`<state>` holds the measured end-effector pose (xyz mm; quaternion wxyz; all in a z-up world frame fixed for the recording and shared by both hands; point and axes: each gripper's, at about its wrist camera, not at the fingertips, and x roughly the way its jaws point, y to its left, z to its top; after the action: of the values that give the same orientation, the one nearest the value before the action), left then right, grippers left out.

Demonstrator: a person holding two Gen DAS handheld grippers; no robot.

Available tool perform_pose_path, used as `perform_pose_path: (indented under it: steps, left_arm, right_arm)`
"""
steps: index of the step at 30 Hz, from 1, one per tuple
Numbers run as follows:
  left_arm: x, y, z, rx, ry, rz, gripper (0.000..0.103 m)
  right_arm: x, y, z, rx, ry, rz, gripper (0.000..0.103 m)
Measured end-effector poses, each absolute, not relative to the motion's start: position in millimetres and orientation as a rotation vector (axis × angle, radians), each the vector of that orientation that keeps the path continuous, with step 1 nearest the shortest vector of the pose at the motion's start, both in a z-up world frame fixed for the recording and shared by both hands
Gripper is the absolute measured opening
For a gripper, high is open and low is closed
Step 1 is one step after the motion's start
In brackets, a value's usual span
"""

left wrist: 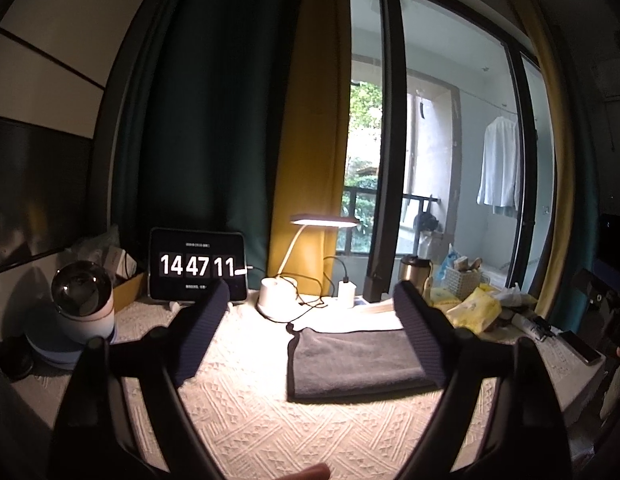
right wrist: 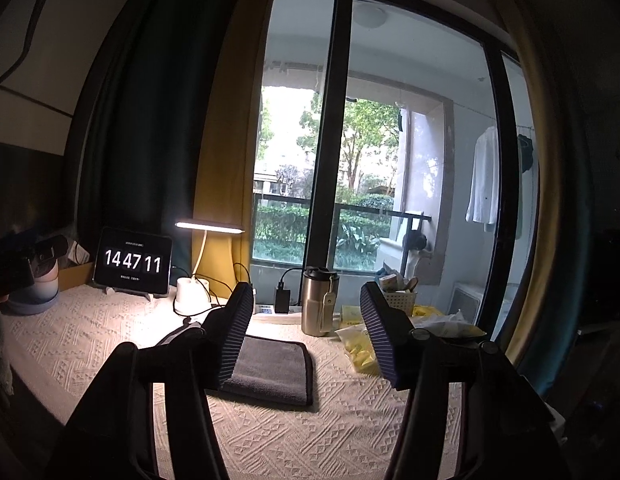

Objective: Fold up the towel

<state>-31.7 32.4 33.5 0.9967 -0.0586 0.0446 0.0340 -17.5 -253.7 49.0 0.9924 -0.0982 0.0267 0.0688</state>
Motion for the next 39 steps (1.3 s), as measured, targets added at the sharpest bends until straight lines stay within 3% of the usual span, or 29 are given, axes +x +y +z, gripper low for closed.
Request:
perform_pose_path:
  steps: [39]
  left_arm:
    - [-30.5, 30.1, 32.7, -0.106, 0.108, 0.117, 0.094]
  right_arm:
    - [-13.7, -254.6, 42.3, -0.198, 0.083, 0.138, 0.059]
